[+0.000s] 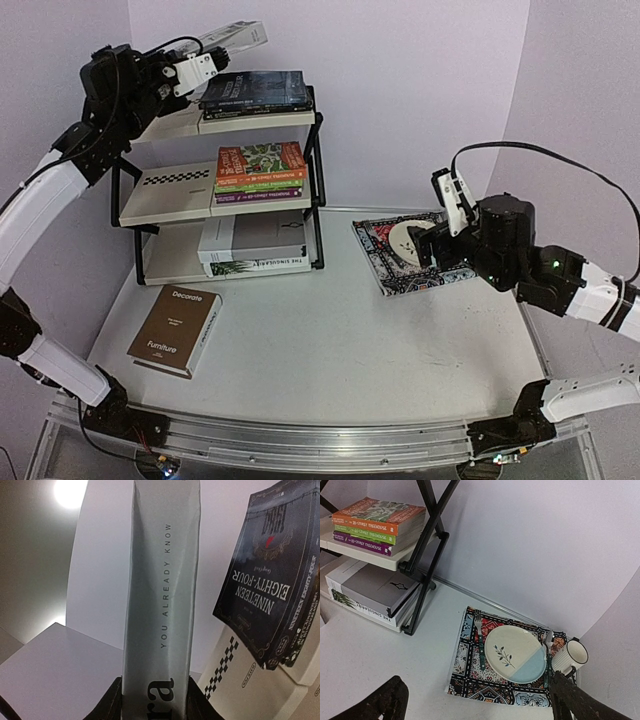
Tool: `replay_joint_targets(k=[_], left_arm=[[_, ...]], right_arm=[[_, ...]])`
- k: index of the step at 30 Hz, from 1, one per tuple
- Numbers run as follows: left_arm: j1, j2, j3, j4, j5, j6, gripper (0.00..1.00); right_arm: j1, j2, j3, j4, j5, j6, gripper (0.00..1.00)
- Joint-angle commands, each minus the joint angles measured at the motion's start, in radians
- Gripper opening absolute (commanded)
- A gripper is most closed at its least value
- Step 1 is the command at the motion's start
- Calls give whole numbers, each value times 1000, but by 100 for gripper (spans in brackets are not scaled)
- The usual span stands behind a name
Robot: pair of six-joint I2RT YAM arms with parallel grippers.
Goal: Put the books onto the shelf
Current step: Place the book on the shelf.
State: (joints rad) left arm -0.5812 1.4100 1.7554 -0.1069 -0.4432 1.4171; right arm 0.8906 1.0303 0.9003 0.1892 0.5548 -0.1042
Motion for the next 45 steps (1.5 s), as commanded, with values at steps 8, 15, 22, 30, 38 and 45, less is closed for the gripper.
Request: replay_joint_targets(k=[8,15,22,30,38,45], left_arm=[[129,-159,-55,-161,34,153,15],[248,-175,-48,-210,172,181,14],[470,-177,-86,-202,420,131,19],[596,-181,-126,-148,586,80,21],[601,-208,-163,-161,635,91,29],[601,-232,-177,-191,638,94,50]], right_arm=[[-5,55,63,3,-173,72,98],[-5,60,77,-9,-220,90,98],[-5,65,103,-23,-262,96,98],[-6,83,104,-24,-299,155,98],[-11,116,103,-15,-302,155,98],[-17,148,113,-2,-329,163,98]])
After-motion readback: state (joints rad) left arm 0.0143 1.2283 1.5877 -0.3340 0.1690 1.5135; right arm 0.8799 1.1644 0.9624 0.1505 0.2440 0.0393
